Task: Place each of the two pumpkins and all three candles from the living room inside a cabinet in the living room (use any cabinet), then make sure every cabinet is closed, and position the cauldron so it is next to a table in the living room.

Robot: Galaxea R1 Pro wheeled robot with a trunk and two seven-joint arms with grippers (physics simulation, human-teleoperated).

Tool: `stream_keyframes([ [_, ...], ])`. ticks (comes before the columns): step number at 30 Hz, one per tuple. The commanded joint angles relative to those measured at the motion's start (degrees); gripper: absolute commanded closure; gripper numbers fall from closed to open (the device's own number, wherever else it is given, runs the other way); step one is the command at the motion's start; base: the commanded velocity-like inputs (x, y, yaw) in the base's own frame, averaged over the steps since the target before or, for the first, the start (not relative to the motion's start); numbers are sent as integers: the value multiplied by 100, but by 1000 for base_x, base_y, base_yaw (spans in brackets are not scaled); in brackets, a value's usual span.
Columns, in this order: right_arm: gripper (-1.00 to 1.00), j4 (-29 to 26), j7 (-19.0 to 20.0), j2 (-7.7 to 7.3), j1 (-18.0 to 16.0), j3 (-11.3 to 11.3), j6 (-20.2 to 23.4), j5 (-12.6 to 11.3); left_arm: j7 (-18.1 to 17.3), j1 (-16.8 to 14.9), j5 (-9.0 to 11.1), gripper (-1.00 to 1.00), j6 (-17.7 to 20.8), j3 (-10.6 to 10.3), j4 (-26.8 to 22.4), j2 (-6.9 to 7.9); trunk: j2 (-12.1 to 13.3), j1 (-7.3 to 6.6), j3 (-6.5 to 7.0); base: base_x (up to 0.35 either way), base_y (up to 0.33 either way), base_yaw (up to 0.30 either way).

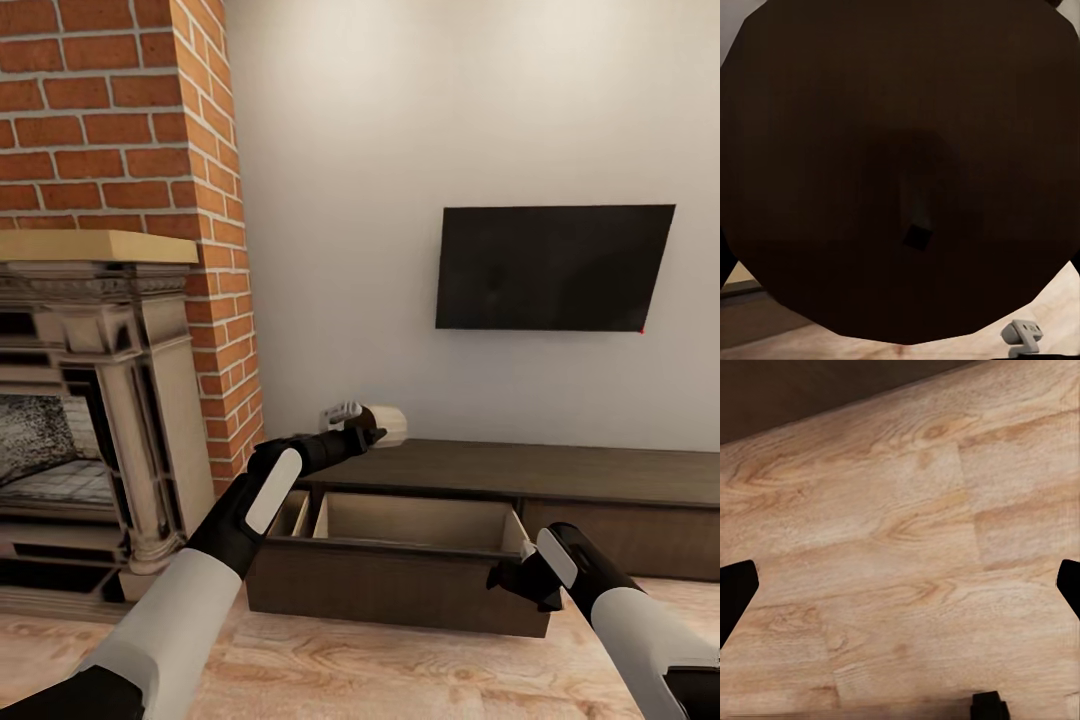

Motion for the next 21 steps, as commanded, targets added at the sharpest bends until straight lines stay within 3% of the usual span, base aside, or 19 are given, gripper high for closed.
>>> stream_keyframes([
  [1,-100,-9,-51,14,-2,19,18,-57,-13,-5,-2,100,24,4,-4,0,38,-23,2,0,0,0],
  [21,-100,-9,-58,61,-2,19,13,-54,-13,-5,-7,100,24,2,-7,-6,840,-463,174,0,0,0],
])
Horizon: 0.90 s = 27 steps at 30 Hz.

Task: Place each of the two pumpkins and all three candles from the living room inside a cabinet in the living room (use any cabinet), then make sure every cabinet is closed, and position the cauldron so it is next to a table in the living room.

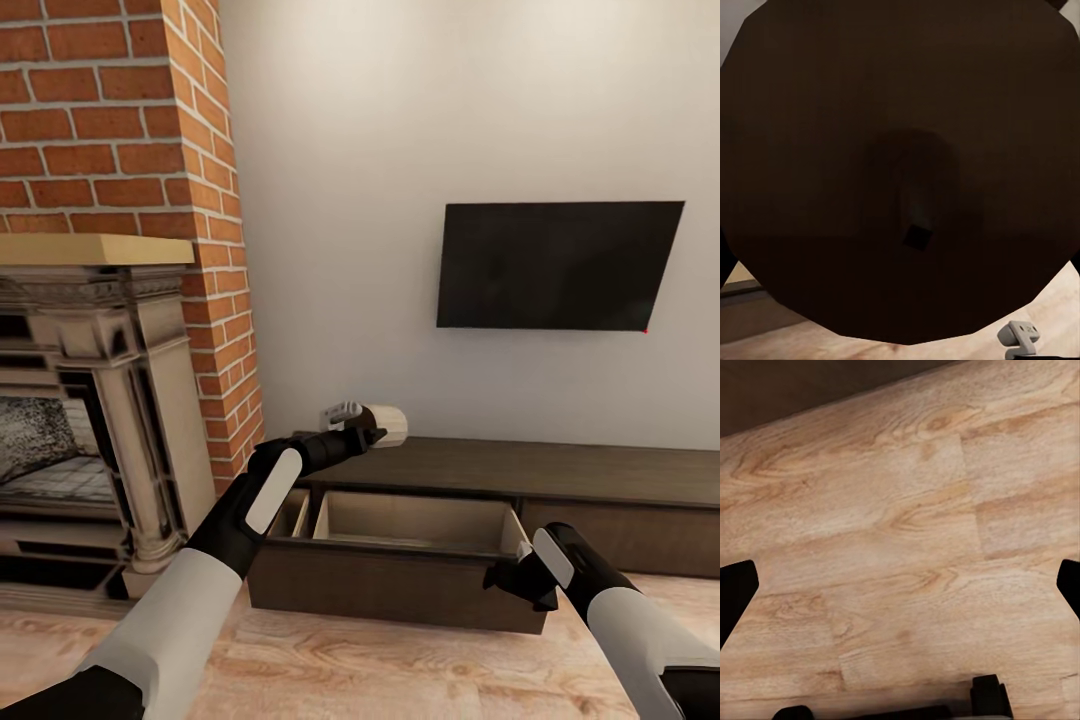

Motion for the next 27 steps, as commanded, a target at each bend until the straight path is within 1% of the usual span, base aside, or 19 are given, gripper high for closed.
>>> stream_keyframes([
  [1,-100,-9,-52,-3,-2,18,19,-61,-13,-5,-2,100,24,5,-2,-1,38,-23,2,0,0,0],
  [5,-100,-9,-53,-2,-2,18,19,-61,-15,-3,-2,100,24,5,-3,1,198,-111,36,0,0,0],
  [10,-100,-9,-45,-2,-2,25,3,-65,-17,-3,5,100,24,5,-3,1,198,-111,12,0,0,0],
  [27,-100,20,10,5,7,50,-194,-79,-9,-3,-2,100,30,-8,-3,-3,198,-111,8,0,0,0],
])
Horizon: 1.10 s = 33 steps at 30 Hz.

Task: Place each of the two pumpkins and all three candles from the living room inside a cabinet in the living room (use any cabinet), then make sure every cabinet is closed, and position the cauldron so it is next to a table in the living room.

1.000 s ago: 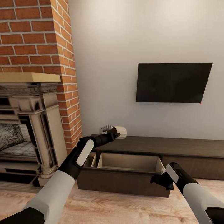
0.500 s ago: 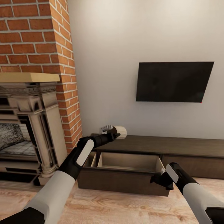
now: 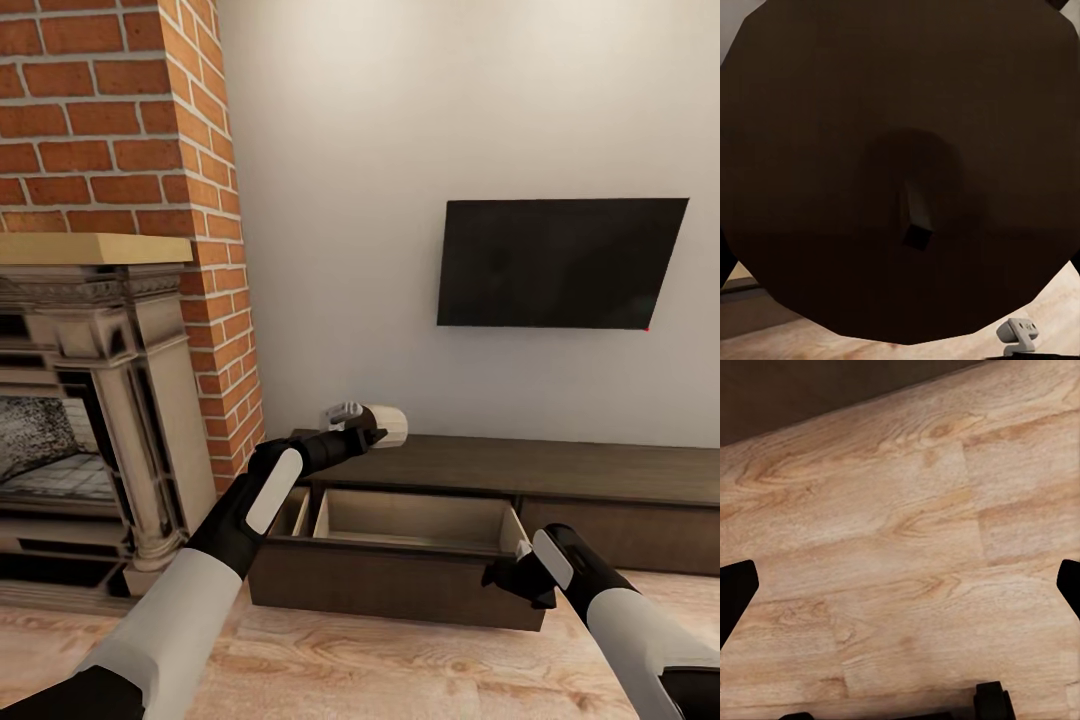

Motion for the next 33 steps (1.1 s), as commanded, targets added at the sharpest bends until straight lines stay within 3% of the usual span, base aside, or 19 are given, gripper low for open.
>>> stream_keyframes([
  [1,-100,-10,-50,-4,-2,19,17,-62,-11,-4,-1,100,25,4,-2,-3,-3,0,-7,0,0,0],
  [9,-100,-192,-70,-14,-2,-2,11,-62,27,-4,-1,100,26,-22,16,-35,-3,0,-7,0,0,0],
  [14,-100,-1210,-114,-10,9,-4,97,-55,94,-11,5,100,54,-25,15,-113,-3,0,-7,0,0,0],
  [18,-100,-1514,-122,-14,15,-15,290,-53,110,-12,5,100,96,-26,83,-123,-3,0,-7,0,0,0],
  [26,-100,-1582,-130,-35,7,-30,621,-47,730,-13,-30,100,983,-33,260,-124,-3,0,-7,0,0,0],
  [33,-100,-1586,-134,-28,7,-15,761,-15,1400,-16,-29,100,1255,-25,317,-124,-3,0,-7,0,0,0],
])
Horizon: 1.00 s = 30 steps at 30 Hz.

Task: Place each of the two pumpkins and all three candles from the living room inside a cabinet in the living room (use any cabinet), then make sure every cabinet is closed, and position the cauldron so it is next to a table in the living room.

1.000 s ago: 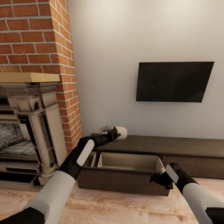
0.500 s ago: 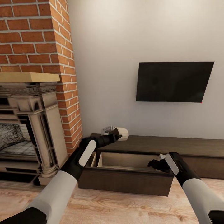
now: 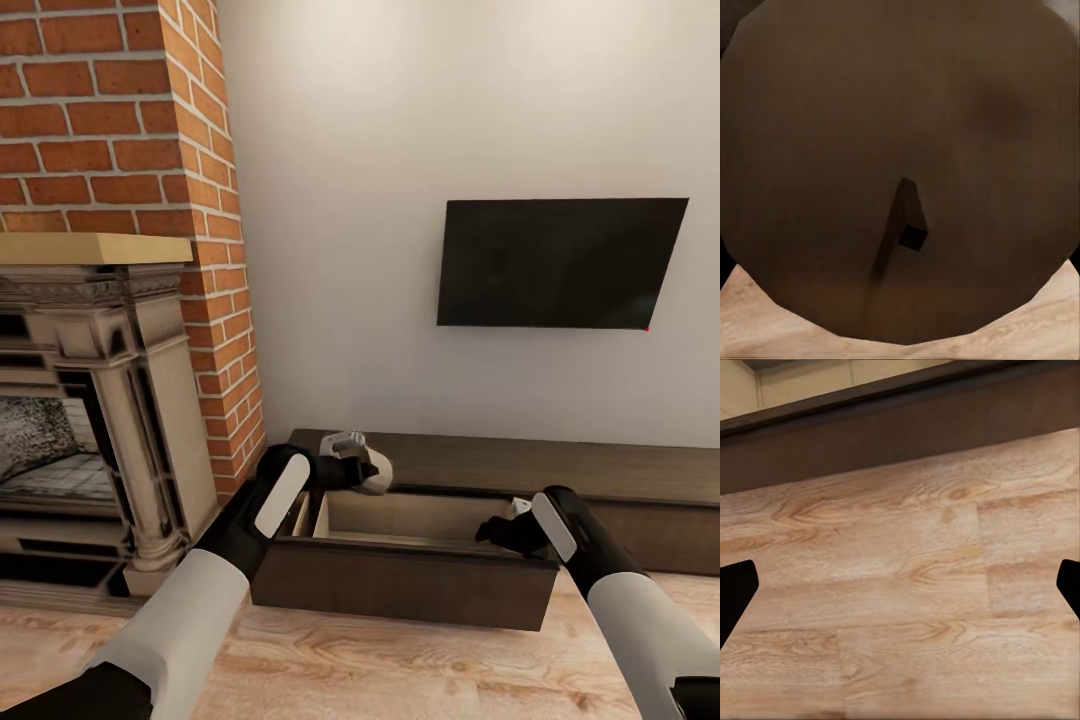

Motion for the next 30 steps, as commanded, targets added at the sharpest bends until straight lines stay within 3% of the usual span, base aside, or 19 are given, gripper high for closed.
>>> stream_keyframes([
  [1,-100,-7,-55,-4,-3,32,27,-38,201,-3,89,100,19,-6,120,-3,-4,0,-7,0,0,0],
  [6,-100,-8,-55,3,-3,203,31,-22,228,-9,96,100,-64,-6,588,-34,-4,0,-7,0,0,0],
  [10,-100,-13,-43,-2,-3,652,20,-20,211,-15,101,100,-172,-6,679,-56,-4,0,-7,0,0,0],
  [13,-100,-19,-39,3,-3,814,8,-20,197,-19,105,100,-173,-6,698,-59,-4,0,-7,0,0,0],
  [20,-100,-31,-45,5,-3,892,3,-20,202,-27,99,100,252,-6,679,-56,-4,0,-7,0,0,0],
  [30,-100,-31,-51,0,-3,908,25,-20,253,-31,98,100,442,-6,718,-59,-4,0,-7,0,0,0],
])
